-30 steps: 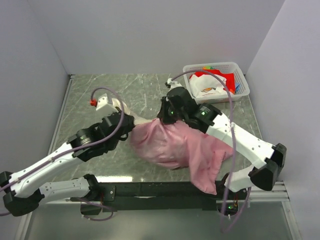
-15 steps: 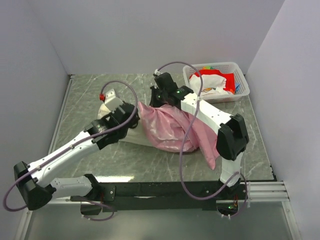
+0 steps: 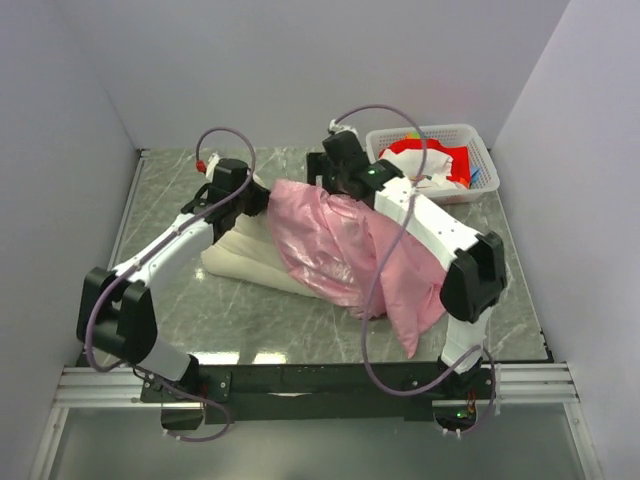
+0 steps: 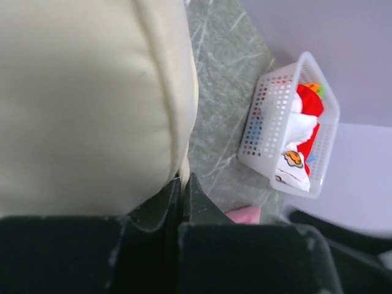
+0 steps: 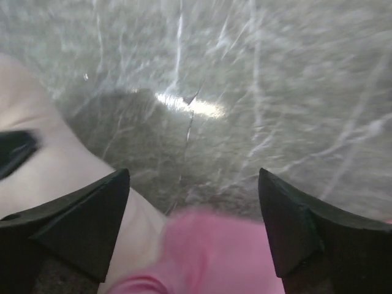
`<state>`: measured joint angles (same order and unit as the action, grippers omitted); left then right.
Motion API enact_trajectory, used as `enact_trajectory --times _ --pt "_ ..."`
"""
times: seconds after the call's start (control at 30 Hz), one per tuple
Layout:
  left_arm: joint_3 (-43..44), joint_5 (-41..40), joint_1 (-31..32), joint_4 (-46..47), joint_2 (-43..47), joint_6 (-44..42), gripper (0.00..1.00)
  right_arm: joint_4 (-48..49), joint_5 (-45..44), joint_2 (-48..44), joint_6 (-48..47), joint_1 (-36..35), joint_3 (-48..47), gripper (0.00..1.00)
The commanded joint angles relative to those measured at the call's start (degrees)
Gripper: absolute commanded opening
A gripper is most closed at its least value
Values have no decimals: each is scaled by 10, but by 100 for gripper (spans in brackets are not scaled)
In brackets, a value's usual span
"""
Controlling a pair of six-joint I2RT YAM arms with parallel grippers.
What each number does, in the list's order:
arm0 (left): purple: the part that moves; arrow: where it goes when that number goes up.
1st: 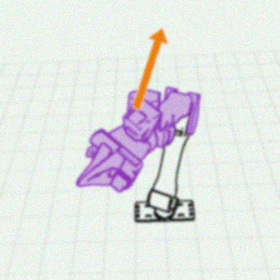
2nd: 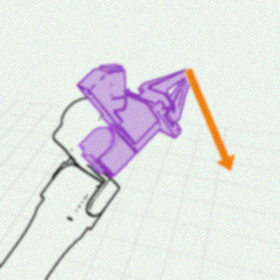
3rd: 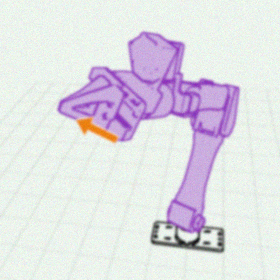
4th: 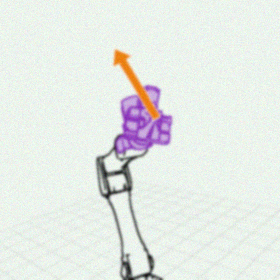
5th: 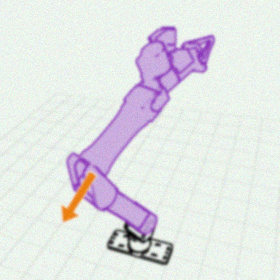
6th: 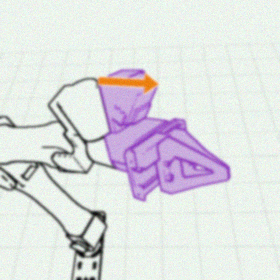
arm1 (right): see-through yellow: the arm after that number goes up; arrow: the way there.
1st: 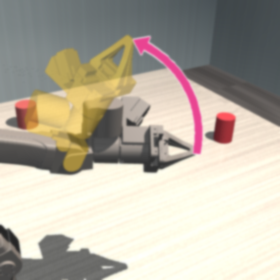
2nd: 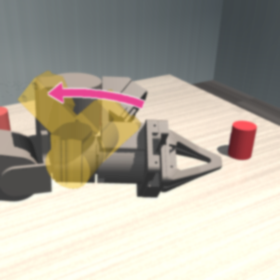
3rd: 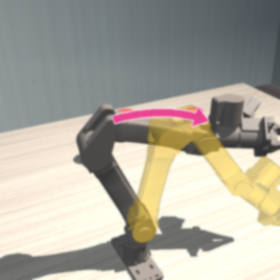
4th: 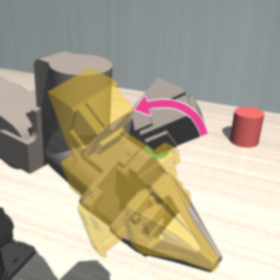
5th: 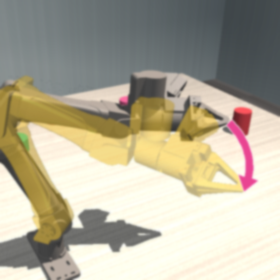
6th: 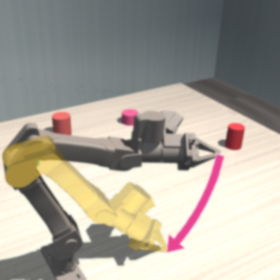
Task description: Put the pillow into the pillowcase
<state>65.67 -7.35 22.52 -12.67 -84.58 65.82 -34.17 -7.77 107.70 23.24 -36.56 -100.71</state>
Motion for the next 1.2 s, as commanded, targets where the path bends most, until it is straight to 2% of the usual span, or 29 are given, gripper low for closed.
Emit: enact_trajectory --times 0.0,0.2,0.3,0.33,0.43,0.47,0.53,0.57,0.63,0.77,0.87,0.93,1.03,1.1,1.17 --pt "-29 34 -35 -54 -70 5 1 6 -65 -141 -13 -4 2 94" --pt "-119 48 -46 -23 -68 48 1 24 -76 -252 -20 -12 75 100" --pt "-137 49 -49 -9 -43 45 1 16 -91 -288 -29 -52 121 100" --pt "-136 41 -49 -9 -26 41 11 12 -102 -300 -32 -89 139 100" --pt "-113 21 -51 -28 4 13 32 5 -133 -325 -19 -147 219 100" --pt "-105 18 -51 -34 11 -2 50 8 -135 -332 -16 -156 266 99" --pt "-83 -4 -51 -53 42 -17 69 3 -143 -347 -8 -169 304 99" --pt "-78 -14 -51 -78 56 -24 85 1 -143 -351 -6 -180 335 98" --pt "-64 -62 -51 -109 101 -38 99 -1 -137 -366 0 -193 379 97" --pt "-63 -164 -53 -245 177 -26 99 -9 -128 -376 0 -222 410 96" --pt "-125 -213 -56 -318 246 10 100 -11 -121 -384 -2 -229 419 96" --pt "-159 -214 -59 -334 299 32 99 -3 -93 -387 -9 -233 432 95" --pt "-228 -195 -59 -357 358 64 100 -7 -69 -361 -15 -235 437 90" --pt "-273 -181 -59 -356 378 76 99 6 -34 -347 -19 -235 442 85" --pt "-306 -172 -59 -341 393 85 100 23 -6 -334 -21 -235 448 74"
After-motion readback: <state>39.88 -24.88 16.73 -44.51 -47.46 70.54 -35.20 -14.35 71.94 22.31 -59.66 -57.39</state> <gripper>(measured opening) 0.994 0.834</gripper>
